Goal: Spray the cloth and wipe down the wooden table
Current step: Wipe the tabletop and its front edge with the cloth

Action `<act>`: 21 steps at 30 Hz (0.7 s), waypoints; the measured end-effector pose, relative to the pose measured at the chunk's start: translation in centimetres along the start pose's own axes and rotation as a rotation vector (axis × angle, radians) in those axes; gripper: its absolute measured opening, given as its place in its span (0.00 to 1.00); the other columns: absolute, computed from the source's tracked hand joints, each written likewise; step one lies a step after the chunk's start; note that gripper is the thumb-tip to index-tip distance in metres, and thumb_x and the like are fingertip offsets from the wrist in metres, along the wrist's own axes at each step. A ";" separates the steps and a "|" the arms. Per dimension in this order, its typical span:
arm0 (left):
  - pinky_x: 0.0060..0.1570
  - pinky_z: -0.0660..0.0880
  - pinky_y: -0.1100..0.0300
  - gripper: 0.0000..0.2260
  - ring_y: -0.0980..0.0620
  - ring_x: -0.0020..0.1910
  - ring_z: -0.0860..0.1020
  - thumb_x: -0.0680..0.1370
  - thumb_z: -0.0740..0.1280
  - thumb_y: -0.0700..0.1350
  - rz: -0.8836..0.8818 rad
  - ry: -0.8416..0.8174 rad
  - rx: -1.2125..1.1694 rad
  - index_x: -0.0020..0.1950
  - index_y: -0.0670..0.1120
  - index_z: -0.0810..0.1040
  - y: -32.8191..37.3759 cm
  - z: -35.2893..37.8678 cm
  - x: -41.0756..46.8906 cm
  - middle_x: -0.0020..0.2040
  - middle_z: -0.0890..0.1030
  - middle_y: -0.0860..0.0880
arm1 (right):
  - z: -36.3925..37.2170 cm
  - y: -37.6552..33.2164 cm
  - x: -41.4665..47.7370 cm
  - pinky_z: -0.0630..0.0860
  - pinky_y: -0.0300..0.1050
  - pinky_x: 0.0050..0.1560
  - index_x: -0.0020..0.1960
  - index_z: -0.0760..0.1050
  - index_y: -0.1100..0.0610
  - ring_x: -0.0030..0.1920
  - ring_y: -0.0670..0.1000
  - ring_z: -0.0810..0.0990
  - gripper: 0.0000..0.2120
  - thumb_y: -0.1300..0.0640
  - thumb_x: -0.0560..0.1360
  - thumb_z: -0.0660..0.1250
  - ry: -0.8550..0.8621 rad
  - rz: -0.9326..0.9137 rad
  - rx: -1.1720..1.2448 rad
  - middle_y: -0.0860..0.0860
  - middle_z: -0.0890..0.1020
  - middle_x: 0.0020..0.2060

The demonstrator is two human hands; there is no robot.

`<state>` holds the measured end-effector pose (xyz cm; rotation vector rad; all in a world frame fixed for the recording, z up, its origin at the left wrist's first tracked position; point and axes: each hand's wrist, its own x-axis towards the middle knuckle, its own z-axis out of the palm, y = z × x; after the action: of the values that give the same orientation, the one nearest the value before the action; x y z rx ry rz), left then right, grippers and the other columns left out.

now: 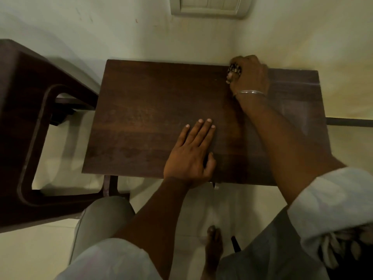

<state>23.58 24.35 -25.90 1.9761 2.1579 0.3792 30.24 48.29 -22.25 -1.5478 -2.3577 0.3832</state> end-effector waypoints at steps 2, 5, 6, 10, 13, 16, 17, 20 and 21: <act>0.81 0.49 0.48 0.31 0.50 0.82 0.52 0.80 0.53 0.54 0.005 0.004 -0.001 0.82 0.44 0.58 0.0 0.0 0.0 0.83 0.56 0.47 | -0.3 0.3 -1.6 0.73 0.46 0.53 0.62 0.77 0.48 0.59 0.60 0.75 0.20 0.59 0.72 0.66 0.001 0.013 0.027 0.54 0.76 0.61; 0.81 0.49 0.48 0.31 0.50 0.82 0.52 0.80 0.54 0.54 -0.002 0.008 0.007 0.82 0.44 0.59 -0.2 0.2 -0.1 0.83 0.57 0.47 | -0.3 0.8 -5.5 0.71 0.45 0.50 0.61 0.76 0.45 0.58 0.59 0.74 0.19 0.60 0.73 0.65 0.023 0.007 0.032 0.50 0.76 0.62; 0.81 0.49 0.48 0.31 0.50 0.82 0.52 0.79 0.54 0.54 -0.001 0.013 0.005 0.82 0.44 0.59 -0.2 0.2 0.0 0.83 0.57 0.47 | -0.4 1.1 -6.2 0.71 0.45 0.50 0.61 0.77 0.45 0.58 0.60 0.74 0.19 0.59 0.73 0.65 0.037 -0.008 0.032 0.50 0.76 0.62; 0.81 0.49 0.49 0.31 0.50 0.82 0.53 0.80 0.54 0.54 0.007 0.037 -0.010 0.82 0.45 0.60 -0.1 0.2 -0.1 0.82 0.58 0.47 | -0.5 1.3 -3.1 0.74 0.48 0.53 0.61 0.77 0.46 0.58 0.61 0.76 0.18 0.58 0.72 0.65 0.041 0.008 0.027 0.53 0.77 0.60; 0.81 0.49 0.49 0.30 0.50 0.82 0.53 0.80 0.54 0.53 0.013 0.044 -0.004 0.82 0.45 0.60 -0.2 0.2 -0.3 0.82 0.58 0.47 | -0.5 1.1 -1.0 0.75 0.50 0.53 0.62 0.77 0.48 0.58 0.62 0.76 0.18 0.56 0.73 0.65 0.004 -0.011 -0.003 0.56 0.76 0.59; 0.81 0.50 0.48 0.30 0.50 0.82 0.54 0.80 0.54 0.53 0.017 0.051 0.000 0.81 0.44 0.61 -0.1 0.3 -0.2 0.82 0.59 0.47 | -1.4 1.5 -2.0 0.74 0.49 0.55 0.63 0.76 0.48 0.60 0.60 0.75 0.18 0.56 0.73 0.67 -0.036 -0.012 0.020 0.56 0.76 0.60; 0.81 0.50 0.48 0.30 0.50 0.82 0.54 0.80 0.54 0.53 0.019 0.049 0.001 0.81 0.44 0.61 -0.1 0.3 0.0 0.82 0.59 0.47 | -1.7 1.9 -3.1 0.73 0.49 0.56 0.62 0.77 0.48 0.60 0.59 0.75 0.18 0.56 0.73 0.67 -0.037 -0.017 0.027 0.56 0.76 0.60; 0.81 0.48 0.49 0.30 0.50 0.82 0.53 0.81 0.53 0.54 0.018 0.040 0.019 0.82 0.45 0.59 -0.2 0.4 0.0 0.82 0.58 0.47 | -2.1 2.6 -7.0 0.74 0.48 0.55 0.60 0.78 0.46 0.57 0.60 0.77 0.18 0.57 0.71 0.67 -0.008 -0.076 0.039 0.54 0.78 0.59; 0.81 0.48 0.49 0.30 0.50 0.82 0.53 0.81 0.54 0.54 0.019 0.044 0.025 0.82 0.45 0.59 -0.3 0.5 0.0 0.83 0.58 0.47 | -2.0 2.9 -7.7 0.74 0.48 0.54 0.60 0.78 0.46 0.56 0.60 0.77 0.18 0.57 0.71 0.68 0.006 -0.082 0.033 0.53 0.78 0.58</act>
<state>23.45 24.35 -26.44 2.0216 2.1822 0.4045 36.36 42.47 -22.30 -1.4304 -2.3898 0.3956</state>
